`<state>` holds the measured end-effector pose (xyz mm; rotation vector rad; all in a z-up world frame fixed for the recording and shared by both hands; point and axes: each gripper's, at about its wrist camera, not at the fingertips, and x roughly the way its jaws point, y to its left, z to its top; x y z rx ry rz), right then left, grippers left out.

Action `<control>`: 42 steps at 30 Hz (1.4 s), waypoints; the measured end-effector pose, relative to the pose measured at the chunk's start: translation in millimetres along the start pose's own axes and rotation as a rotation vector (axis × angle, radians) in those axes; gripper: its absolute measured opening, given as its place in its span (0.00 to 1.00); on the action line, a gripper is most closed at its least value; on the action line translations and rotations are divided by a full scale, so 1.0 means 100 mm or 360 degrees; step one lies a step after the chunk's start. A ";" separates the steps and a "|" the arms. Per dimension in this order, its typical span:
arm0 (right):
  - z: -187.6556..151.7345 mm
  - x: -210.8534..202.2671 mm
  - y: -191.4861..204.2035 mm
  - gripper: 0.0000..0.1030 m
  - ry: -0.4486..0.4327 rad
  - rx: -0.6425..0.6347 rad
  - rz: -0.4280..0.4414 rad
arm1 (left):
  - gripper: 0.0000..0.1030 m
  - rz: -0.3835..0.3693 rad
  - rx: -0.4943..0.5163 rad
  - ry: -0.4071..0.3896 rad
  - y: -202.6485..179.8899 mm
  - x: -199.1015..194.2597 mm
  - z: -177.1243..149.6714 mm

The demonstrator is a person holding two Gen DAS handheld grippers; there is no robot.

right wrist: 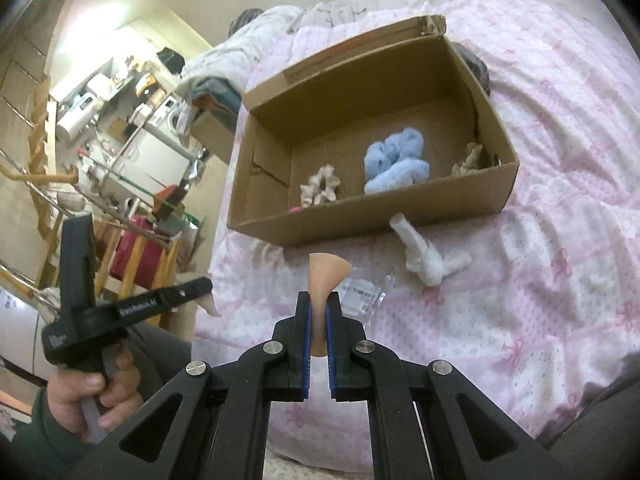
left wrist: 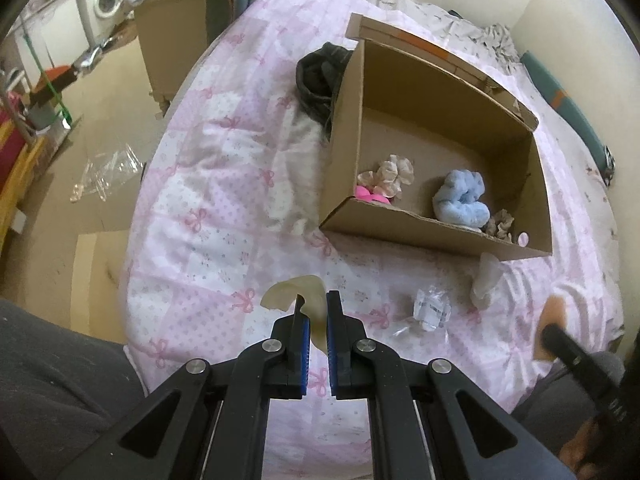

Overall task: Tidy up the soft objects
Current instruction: 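Carry both items into the box and open both tools to release them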

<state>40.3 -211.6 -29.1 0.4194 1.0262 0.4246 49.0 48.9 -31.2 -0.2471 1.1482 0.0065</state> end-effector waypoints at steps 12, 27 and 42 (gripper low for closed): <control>0.18 -0.31 -0.14 0.08 -0.0227 0.0088 -0.0014 | 0.06 -0.0014 0.0136 -0.0185 -0.25 -0.32 0.18; 1.02 -0.32 -0.04 0.08 -0.0329 -0.0112 -0.0042 | 0.06 -0.0020 0.0345 -0.0405 -0.83 -0.40 0.99; 1.09 0.30 -0.49 0.08 -0.0205 -0.0034 -0.0261 | 0.07 -0.0057 0.0362 -0.0241 -0.89 0.50 1.17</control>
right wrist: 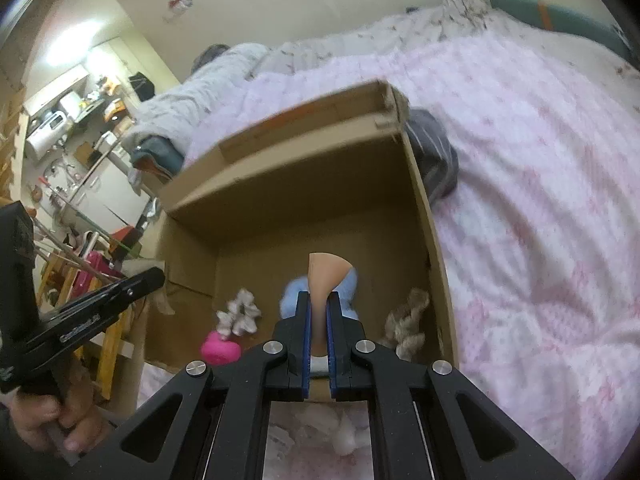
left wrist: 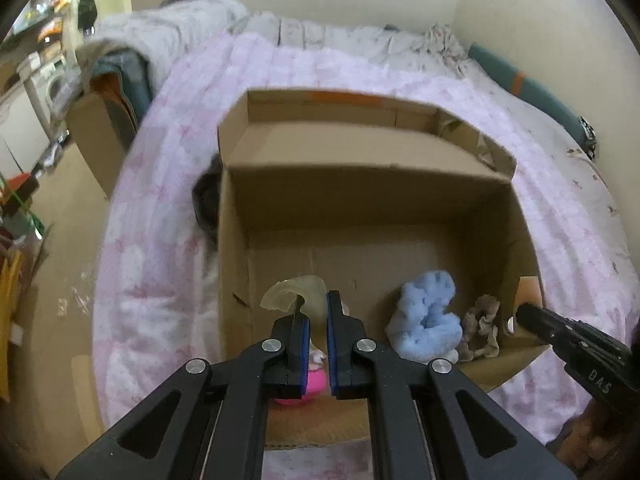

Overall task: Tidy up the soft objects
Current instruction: 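Carry both items into the box and open both tools to release them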

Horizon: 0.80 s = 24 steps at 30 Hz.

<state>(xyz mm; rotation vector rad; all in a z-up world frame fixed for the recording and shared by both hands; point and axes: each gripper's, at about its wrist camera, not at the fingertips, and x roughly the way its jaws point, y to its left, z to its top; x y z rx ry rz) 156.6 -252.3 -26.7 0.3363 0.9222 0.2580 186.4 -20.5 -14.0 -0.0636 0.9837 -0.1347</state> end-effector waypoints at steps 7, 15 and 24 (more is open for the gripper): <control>-0.03 0.19 -0.02 0.08 0.0068 -0.0046 -0.0092 | 0.07 -0.0001 -0.0027 0.0018 -0.01 0.09 -0.05; -0.07 0.26 0.06 0.08 0.0099 -0.0120 -0.0142 | 0.07 0.0029 0.0032 0.0038 -0.04 0.09 -0.10; -0.06 0.28 0.03 0.08 0.0114 -0.0092 -0.0153 | 0.10 0.0075 0.0078 0.0048 -0.07 0.12 -0.12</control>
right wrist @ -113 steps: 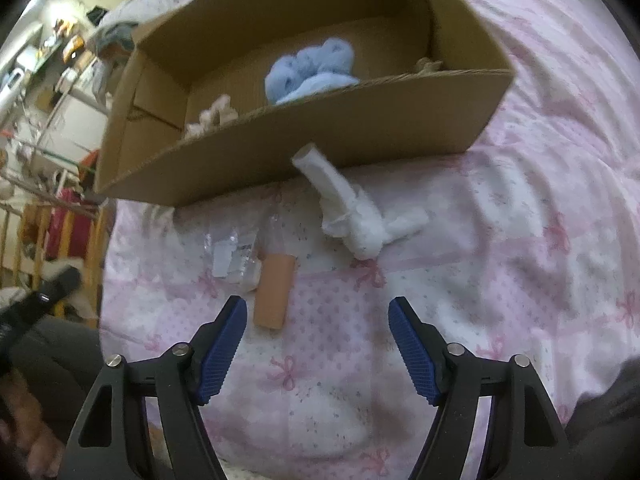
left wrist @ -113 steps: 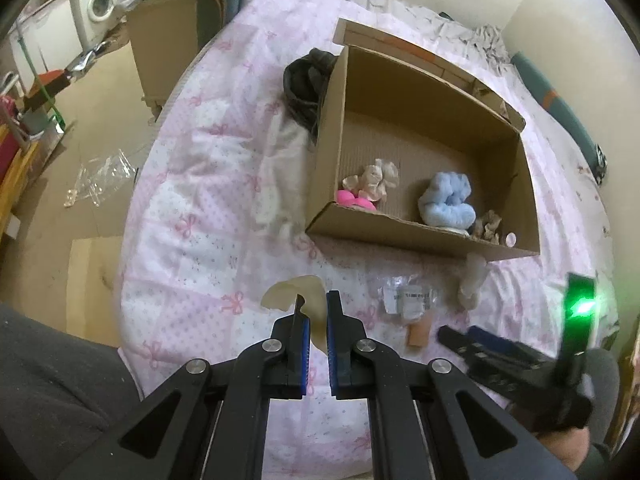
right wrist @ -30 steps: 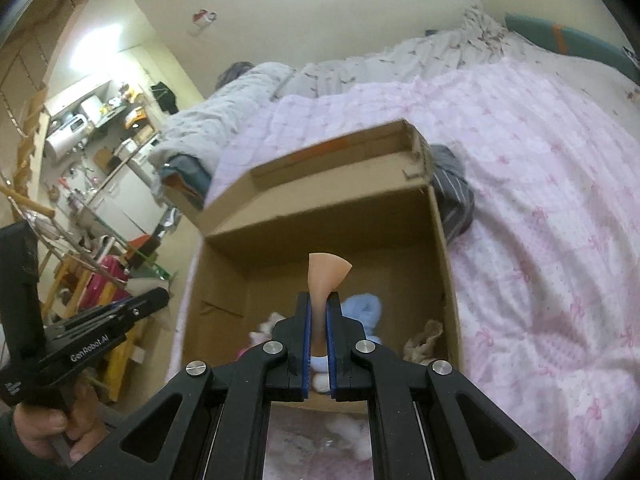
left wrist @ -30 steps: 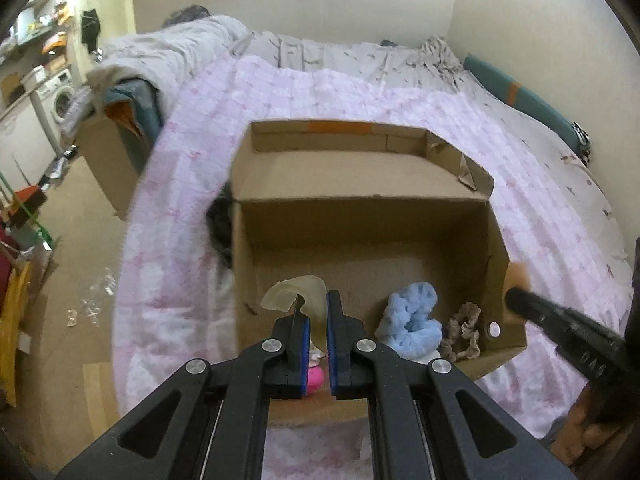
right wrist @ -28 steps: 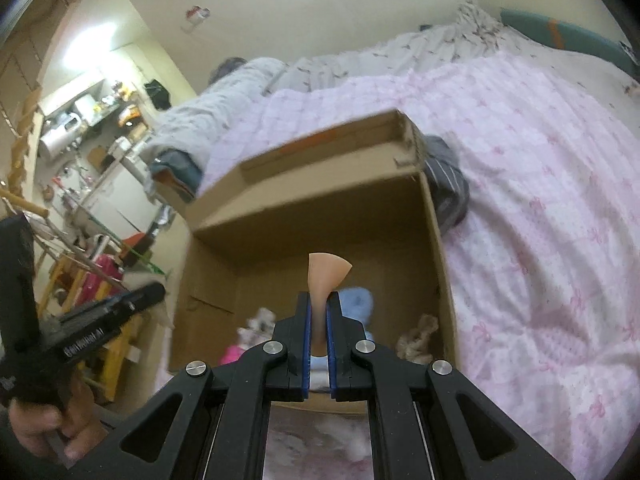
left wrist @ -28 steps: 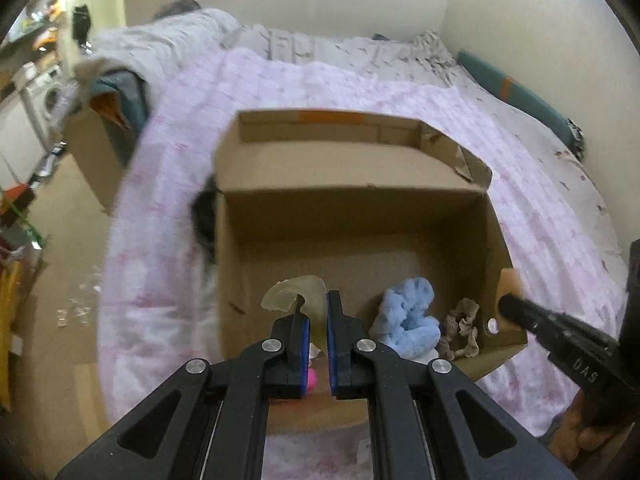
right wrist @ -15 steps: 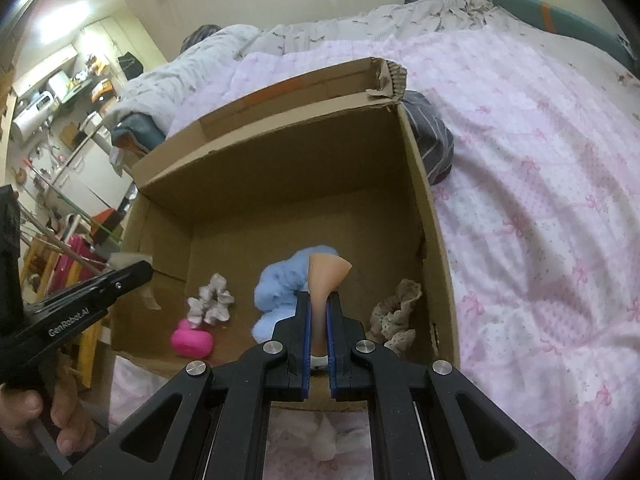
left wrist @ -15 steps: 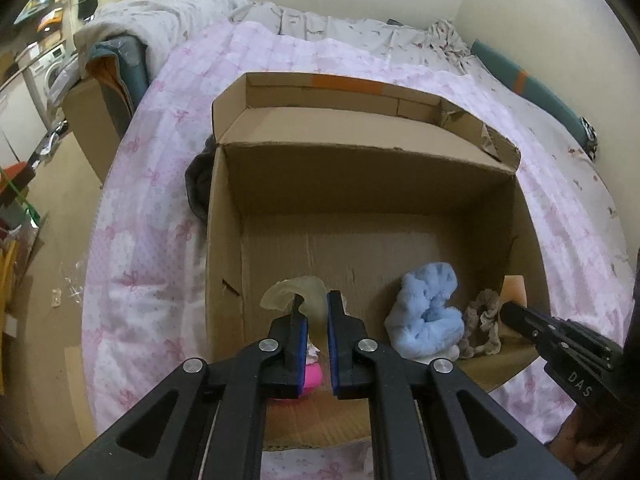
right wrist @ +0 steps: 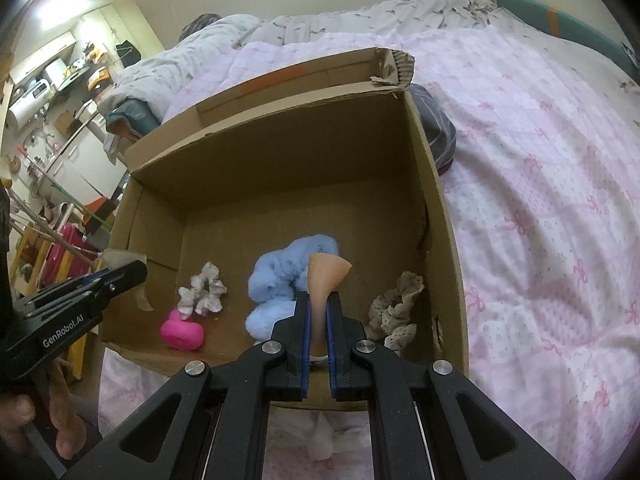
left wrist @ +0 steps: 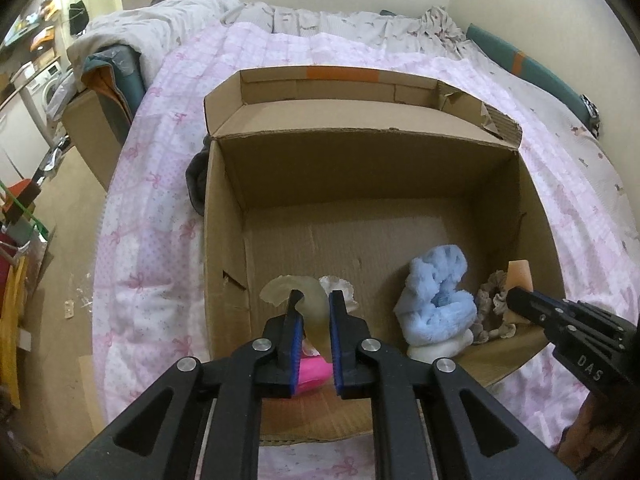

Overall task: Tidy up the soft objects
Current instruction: 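Carry both items into the box and open both tools to release them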

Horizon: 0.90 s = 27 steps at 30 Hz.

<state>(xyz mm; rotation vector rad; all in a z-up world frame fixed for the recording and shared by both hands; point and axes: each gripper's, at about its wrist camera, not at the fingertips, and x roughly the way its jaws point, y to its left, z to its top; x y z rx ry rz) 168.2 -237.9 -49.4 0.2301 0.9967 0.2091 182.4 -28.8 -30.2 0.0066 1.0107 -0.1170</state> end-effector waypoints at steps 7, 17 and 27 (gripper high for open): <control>-0.01 0.00 0.01 0.09 0.0003 -0.0006 0.0020 | 0.27 -0.0002 -0.0025 0.0015 0.01 0.02 0.01; 0.00 0.02 0.02 0.09 0.0023 -0.0001 0.0039 | 0.53 0.0025 -0.0015 0.0000 0.00 0.00 0.02; 0.02 -0.06 -0.06 0.79 -0.0051 0.0107 0.0035 | 0.55 0.0044 0.0007 0.0008 -0.02 0.00 0.01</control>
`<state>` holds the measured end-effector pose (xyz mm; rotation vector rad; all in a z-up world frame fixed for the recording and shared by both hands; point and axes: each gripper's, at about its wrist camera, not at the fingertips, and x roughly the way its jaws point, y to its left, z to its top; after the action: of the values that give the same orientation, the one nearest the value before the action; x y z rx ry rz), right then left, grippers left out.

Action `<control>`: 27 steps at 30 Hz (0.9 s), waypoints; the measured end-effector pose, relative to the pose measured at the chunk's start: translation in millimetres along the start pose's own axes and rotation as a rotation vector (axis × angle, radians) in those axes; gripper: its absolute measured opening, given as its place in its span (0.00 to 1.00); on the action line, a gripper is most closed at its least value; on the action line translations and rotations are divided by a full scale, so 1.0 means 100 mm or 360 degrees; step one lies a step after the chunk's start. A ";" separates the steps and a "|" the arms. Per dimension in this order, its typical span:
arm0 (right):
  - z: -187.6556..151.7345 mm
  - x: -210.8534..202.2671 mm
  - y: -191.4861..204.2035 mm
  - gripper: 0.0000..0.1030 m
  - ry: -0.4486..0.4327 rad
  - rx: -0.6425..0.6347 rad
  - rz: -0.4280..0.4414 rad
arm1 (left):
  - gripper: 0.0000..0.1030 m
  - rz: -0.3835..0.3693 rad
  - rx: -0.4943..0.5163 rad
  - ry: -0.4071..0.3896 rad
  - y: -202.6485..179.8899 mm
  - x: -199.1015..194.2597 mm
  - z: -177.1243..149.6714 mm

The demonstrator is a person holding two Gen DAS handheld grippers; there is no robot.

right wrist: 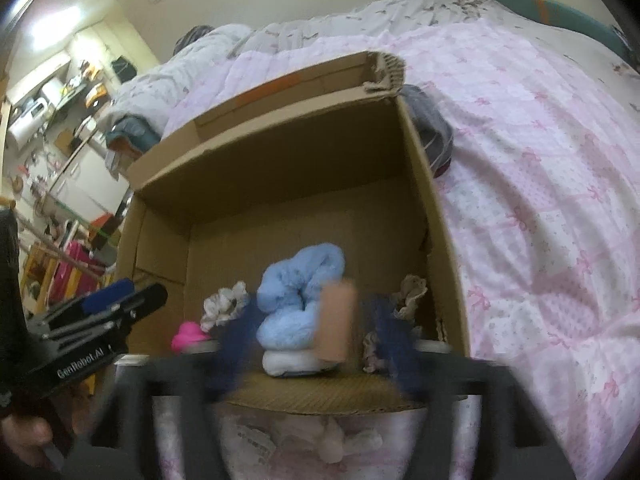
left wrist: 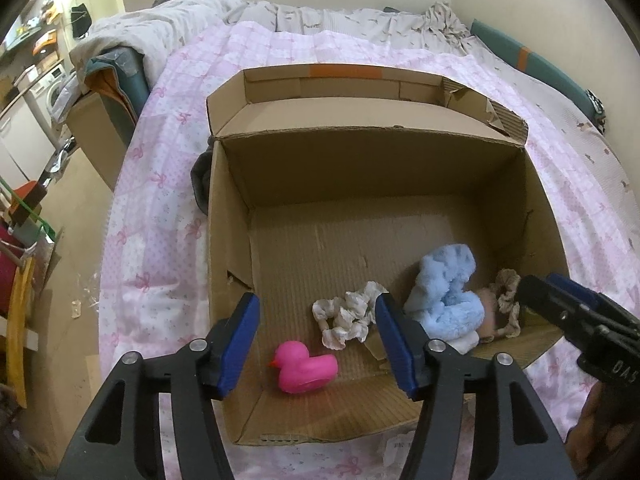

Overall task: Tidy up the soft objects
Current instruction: 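Carry both items into the box and open both tools to release them, then withdraw both tools from the box toward the packet and white cloth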

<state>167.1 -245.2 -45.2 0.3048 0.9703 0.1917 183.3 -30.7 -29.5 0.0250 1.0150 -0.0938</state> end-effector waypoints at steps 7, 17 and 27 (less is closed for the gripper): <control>0.04 -0.04 -0.04 0.79 -0.0021 0.0040 0.0009 | 0.55 0.0001 0.0003 -0.0005 0.00 -0.01 0.00; 0.03 -0.07 -0.09 0.79 -0.0024 0.0059 0.0015 | 0.55 -0.0006 -0.0008 -0.0037 0.00 -0.11 0.00; -0.05 -0.20 -0.10 0.79 -0.0042 0.0075 0.0004 | 0.56 0.0052 0.0016 -0.0080 0.04 -0.32 -0.15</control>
<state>152.0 -259.4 -36.0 0.3511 0.9491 0.1671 153.6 -23.5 -10.3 0.0483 0.9633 -0.0696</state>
